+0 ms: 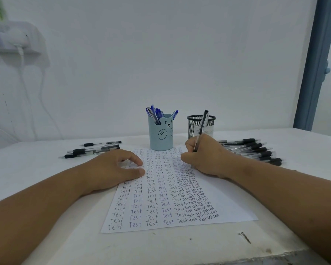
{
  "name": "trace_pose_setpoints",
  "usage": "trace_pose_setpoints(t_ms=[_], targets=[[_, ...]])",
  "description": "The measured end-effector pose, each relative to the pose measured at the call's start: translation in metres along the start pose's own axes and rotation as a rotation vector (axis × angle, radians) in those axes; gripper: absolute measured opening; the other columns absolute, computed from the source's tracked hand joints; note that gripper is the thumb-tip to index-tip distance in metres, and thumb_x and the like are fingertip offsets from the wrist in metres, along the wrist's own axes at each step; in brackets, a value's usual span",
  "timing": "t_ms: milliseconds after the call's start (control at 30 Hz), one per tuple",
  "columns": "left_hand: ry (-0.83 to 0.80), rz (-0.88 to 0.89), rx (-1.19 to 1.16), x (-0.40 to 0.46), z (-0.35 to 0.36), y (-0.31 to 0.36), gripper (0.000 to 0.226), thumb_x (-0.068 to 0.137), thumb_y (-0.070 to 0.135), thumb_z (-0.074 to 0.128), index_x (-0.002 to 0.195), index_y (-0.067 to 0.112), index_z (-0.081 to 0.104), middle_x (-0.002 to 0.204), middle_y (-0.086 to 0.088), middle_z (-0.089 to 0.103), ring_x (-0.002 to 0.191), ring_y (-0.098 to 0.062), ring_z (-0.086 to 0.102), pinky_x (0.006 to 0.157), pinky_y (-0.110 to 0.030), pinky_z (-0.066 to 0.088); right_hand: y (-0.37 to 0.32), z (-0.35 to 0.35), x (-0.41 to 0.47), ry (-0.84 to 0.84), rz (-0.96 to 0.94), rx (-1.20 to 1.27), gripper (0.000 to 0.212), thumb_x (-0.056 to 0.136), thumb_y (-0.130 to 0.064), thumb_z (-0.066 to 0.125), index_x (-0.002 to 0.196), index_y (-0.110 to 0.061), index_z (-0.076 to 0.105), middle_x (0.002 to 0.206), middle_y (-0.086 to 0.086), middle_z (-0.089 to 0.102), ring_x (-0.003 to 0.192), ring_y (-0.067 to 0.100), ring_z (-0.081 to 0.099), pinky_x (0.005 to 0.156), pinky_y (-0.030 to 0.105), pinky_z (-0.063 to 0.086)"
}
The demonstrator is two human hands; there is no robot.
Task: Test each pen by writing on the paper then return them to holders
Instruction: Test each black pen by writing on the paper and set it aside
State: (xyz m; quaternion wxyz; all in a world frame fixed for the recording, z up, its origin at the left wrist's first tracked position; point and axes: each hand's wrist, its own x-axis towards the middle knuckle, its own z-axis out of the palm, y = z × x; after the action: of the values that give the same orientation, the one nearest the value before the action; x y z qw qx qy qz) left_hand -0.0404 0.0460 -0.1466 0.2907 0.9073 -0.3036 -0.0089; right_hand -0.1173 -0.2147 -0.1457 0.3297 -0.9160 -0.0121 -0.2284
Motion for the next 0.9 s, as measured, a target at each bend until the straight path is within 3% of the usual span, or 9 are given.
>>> trace_pose_setpoints(t_ms=[567,900], targets=[[-0.007,-0.004,-0.003,-0.0011,0.0002,0.0013,0.037,0.074,0.067,0.070,0.105,0.047,0.068,0.129,0.027,0.055,0.126,0.001,0.046,0.104,-0.028,0.032,-0.0010,-0.0005,-0.0014,0.013,-0.023,-0.014,0.046,0.081,-0.005,0.063,0.049,-0.019,0.034,0.049,-0.005,0.032,0.043,0.005,0.028,0.051,0.024,0.031],[-0.014,-0.009,-0.009,-0.0026,-0.0001,0.0035,0.035,0.076,0.063,0.071,0.106,0.044,0.068,0.130,0.024,0.055,0.124,0.001,0.045,0.101,-0.027,0.031,-0.0016,-0.0014,-0.0012,0.002,0.008,0.003,0.047,0.081,-0.006,0.063,0.047,-0.020,0.033,0.049,-0.004,0.029,0.046,0.009,0.029,0.058,0.029,0.032]])
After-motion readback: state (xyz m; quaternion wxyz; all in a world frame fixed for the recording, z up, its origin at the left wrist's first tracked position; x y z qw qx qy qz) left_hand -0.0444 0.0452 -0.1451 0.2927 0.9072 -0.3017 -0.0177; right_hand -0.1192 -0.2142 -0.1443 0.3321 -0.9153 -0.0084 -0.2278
